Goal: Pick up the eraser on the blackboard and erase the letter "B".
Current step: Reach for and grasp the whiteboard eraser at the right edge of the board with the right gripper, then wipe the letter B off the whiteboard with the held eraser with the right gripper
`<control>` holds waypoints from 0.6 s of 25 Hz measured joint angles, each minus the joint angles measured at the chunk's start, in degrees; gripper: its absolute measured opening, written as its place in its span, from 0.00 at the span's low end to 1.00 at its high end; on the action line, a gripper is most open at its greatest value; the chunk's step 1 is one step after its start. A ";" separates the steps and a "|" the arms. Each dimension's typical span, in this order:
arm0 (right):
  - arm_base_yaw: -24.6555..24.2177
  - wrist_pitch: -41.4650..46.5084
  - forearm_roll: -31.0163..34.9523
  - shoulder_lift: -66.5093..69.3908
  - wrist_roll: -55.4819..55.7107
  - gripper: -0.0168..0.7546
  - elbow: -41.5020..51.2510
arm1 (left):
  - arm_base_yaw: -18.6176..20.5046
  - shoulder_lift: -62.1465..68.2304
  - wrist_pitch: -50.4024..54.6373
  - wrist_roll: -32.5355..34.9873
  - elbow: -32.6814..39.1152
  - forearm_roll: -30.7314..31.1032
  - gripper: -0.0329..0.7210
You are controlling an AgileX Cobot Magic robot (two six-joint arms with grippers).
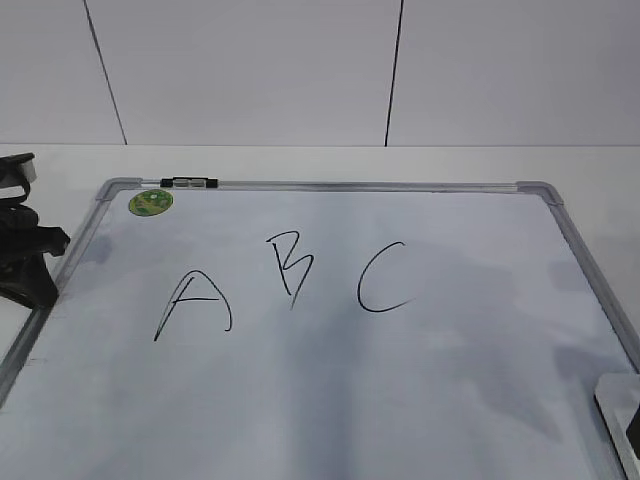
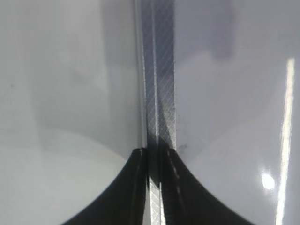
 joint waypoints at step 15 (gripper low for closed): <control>0.00 -1.96 -3.33 0.09 1.92 0.80 0.79 | 0.00 0.00 0.00 0.00 0.00 0.10 0.14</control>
